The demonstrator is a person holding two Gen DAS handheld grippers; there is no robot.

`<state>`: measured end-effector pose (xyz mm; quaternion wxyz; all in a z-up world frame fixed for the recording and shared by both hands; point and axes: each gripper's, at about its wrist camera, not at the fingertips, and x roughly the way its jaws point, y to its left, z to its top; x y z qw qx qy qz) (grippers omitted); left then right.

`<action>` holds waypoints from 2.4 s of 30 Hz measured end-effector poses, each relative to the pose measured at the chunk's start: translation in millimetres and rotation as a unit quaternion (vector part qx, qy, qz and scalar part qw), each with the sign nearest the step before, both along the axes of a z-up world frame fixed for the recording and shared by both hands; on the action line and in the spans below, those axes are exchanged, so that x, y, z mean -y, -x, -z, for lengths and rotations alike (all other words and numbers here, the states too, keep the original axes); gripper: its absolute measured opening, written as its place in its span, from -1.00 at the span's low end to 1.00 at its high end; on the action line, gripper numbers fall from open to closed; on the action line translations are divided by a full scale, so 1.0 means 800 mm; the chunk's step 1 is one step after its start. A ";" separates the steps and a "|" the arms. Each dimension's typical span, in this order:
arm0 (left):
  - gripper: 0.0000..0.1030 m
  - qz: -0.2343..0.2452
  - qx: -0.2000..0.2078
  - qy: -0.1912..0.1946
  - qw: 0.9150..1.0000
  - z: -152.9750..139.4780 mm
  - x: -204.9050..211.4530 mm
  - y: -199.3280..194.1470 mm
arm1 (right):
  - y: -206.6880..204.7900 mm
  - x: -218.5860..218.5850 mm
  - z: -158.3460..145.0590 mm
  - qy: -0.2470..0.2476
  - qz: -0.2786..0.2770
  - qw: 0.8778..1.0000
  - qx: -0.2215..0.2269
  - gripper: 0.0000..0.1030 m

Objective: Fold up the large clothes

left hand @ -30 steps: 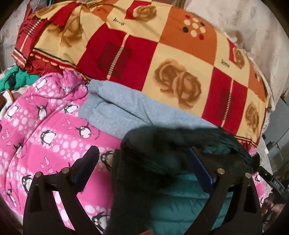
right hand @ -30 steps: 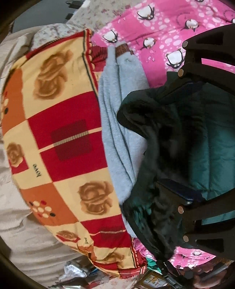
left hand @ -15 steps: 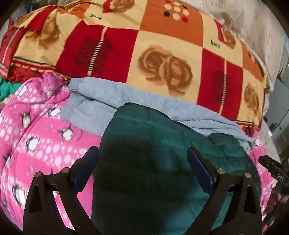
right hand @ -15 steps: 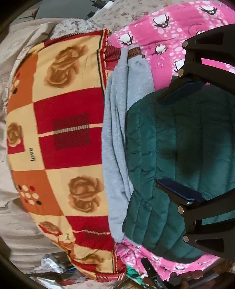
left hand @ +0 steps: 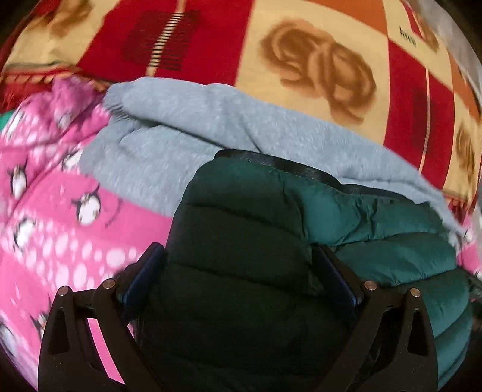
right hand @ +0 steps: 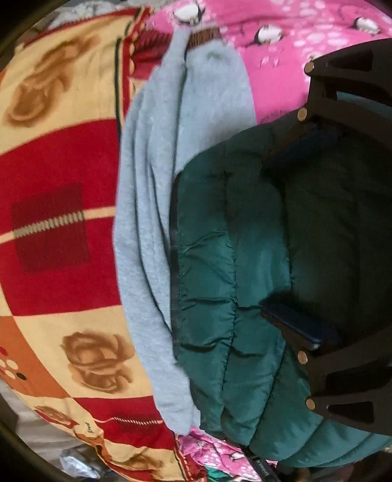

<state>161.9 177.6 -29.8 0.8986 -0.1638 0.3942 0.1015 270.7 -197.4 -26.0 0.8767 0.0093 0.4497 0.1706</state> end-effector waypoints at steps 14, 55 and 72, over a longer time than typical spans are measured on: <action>0.92 0.048 0.053 0.025 0.997 -0.083 -0.009 0.079 | 0.058 0.039 -0.079 0.049 -0.025 0.998 0.022 0.79; 0.99 0.112 0.095 0.000 0.989 0.000 0.035 0.272 | 0.273 0.126 0.000 -0.113 -0.021 0.993 -0.016 0.97; 0.57 0.233 0.057 0.012 0.971 0.000 0.096 0.224 | 0.186 0.180 0.057 -0.356 -0.006 0.934 -0.037 -0.05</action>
